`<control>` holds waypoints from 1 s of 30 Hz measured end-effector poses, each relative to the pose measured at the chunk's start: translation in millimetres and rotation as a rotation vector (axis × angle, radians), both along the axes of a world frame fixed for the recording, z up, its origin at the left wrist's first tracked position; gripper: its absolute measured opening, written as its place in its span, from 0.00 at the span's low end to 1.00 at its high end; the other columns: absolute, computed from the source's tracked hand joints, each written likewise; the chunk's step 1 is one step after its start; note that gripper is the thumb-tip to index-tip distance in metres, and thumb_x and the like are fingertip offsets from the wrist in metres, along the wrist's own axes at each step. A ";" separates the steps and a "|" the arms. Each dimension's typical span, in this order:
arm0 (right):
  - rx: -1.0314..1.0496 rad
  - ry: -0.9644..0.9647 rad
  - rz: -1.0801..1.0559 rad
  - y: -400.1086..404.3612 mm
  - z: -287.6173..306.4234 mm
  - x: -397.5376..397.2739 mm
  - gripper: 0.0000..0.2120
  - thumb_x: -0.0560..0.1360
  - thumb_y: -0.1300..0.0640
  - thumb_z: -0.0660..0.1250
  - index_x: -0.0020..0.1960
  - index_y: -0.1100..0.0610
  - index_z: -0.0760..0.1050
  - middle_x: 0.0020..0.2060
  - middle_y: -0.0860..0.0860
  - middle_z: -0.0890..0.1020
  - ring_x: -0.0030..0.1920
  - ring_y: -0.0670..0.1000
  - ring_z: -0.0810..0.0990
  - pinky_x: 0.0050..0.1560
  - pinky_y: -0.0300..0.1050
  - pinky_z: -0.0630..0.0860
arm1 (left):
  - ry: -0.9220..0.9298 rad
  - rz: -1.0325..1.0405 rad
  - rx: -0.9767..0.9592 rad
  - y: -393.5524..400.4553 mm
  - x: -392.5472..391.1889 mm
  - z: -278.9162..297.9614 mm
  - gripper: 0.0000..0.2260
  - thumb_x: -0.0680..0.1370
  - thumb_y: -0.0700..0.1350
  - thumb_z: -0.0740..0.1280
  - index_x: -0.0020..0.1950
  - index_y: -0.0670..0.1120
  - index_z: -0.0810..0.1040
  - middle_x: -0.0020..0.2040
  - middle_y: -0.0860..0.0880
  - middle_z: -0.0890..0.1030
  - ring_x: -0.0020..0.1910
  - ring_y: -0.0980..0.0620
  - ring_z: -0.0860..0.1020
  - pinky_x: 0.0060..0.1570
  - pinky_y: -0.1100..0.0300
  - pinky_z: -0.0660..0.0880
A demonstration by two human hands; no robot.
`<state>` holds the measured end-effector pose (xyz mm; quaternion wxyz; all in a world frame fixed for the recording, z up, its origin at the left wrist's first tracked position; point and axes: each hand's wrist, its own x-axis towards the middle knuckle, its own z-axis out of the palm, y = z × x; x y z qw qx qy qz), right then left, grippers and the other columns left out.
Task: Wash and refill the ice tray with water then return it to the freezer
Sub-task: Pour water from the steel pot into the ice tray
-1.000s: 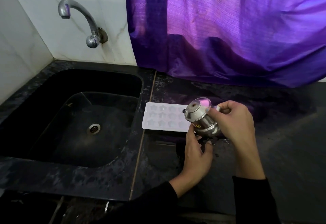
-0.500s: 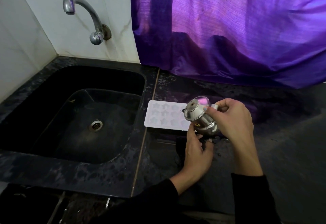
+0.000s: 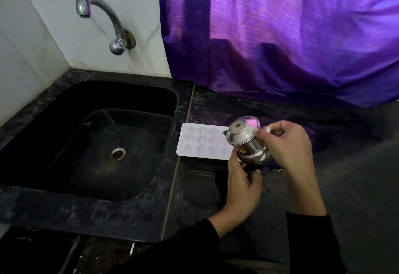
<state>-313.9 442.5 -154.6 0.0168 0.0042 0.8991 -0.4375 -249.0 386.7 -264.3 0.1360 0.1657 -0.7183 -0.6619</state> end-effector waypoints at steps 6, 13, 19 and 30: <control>-0.092 -0.024 -0.033 -1.5 -3.2 -3.1 0.08 0.67 0.47 0.73 0.39 0.51 0.78 0.34 0.48 0.83 0.41 0.52 0.83 0.50 0.59 0.80 | 0.024 0.024 0.015 -0.6 -1.2 0.7 0.33 0.76 0.39 0.64 0.76 0.49 0.52 0.68 0.52 0.65 0.57 0.74 0.70 0.59 0.60 0.74; 0.016 -0.010 0.047 -13.8 -2.1 -2.2 0.10 0.68 0.44 0.73 0.39 0.49 0.76 0.37 0.46 0.82 0.43 0.50 0.81 0.49 0.54 0.78 | -0.016 0.024 0.044 -2.6 -1.1 -0.8 0.35 0.76 0.38 0.64 0.77 0.49 0.50 0.70 0.52 0.65 0.58 0.73 0.69 0.61 0.59 0.73; 0.093 -0.005 0.093 -22.9 -4.3 -2.1 0.10 0.69 0.43 0.72 0.41 0.49 0.76 0.40 0.45 0.82 0.46 0.51 0.80 0.47 0.50 0.75 | -0.041 0.047 0.046 -3.5 -1.0 -1.5 0.35 0.76 0.39 0.64 0.78 0.48 0.48 0.70 0.52 0.64 0.61 0.64 0.69 0.61 0.58 0.74; 0.124 0.031 0.122 -28.4 -1.7 -0.2 0.09 0.70 0.44 0.71 0.43 0.49 0.76 0.40 0.45 0.82 0.45 0.51 0.79 0.42 0.44 0.67 | -0.044 0.066 0.074 -6.6 -4.1 -1.1 0.35 0.77 0.37 0.64 0.77 0.48 0.48 0.70 0.52 0.65 0.59 0.68 0.69 0.60 0.60 0.75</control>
